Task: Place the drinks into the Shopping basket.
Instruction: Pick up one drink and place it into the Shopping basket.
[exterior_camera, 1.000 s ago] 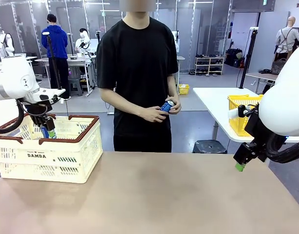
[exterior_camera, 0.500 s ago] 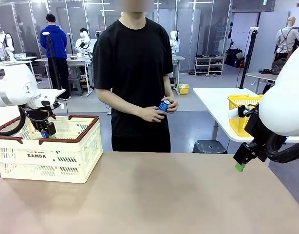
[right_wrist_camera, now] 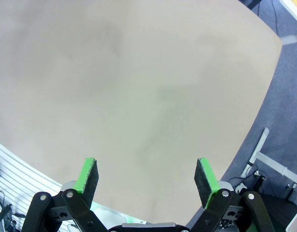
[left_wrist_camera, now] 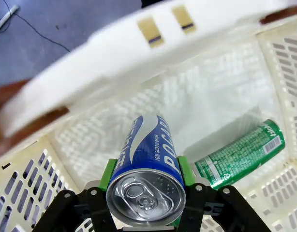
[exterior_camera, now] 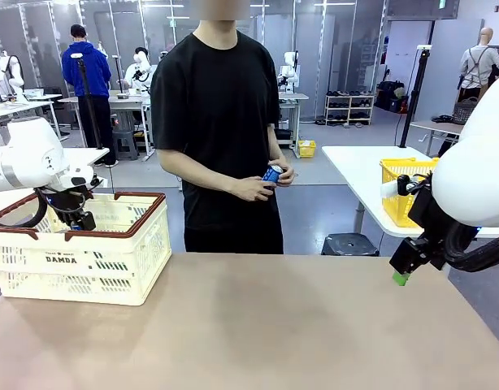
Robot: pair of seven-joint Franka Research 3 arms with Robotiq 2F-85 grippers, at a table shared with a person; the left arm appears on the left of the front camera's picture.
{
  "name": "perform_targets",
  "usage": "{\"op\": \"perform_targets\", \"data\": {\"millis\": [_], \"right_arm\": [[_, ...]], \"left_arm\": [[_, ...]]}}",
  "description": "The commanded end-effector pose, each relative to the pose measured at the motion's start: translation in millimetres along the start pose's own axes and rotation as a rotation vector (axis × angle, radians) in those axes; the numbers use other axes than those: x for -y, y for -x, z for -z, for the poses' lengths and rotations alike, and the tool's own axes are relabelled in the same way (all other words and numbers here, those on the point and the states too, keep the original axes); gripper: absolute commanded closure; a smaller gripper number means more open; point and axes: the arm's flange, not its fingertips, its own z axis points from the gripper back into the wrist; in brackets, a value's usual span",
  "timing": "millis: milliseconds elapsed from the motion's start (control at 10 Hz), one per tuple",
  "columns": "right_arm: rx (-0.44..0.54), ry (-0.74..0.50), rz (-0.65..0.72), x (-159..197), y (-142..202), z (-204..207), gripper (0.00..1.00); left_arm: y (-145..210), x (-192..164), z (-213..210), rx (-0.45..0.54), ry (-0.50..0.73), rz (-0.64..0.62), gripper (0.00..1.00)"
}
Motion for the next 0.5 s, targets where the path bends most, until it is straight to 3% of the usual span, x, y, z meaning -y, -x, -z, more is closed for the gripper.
{"op": "perform_targets", "data": {"millis": [0, 400], "right_arm": [[0.0, -0.003, 0.003, 1, 1, 0, 0.0], [0.0, -0.003, 0.003, 1, 1, 0, 0.0]], "left_arm": [[16, 12, 3, 0.025, -0.008, -0.002, 0.42], [21, 14, 15, 0.032, 0.006, 0.024, 0.42]]}}
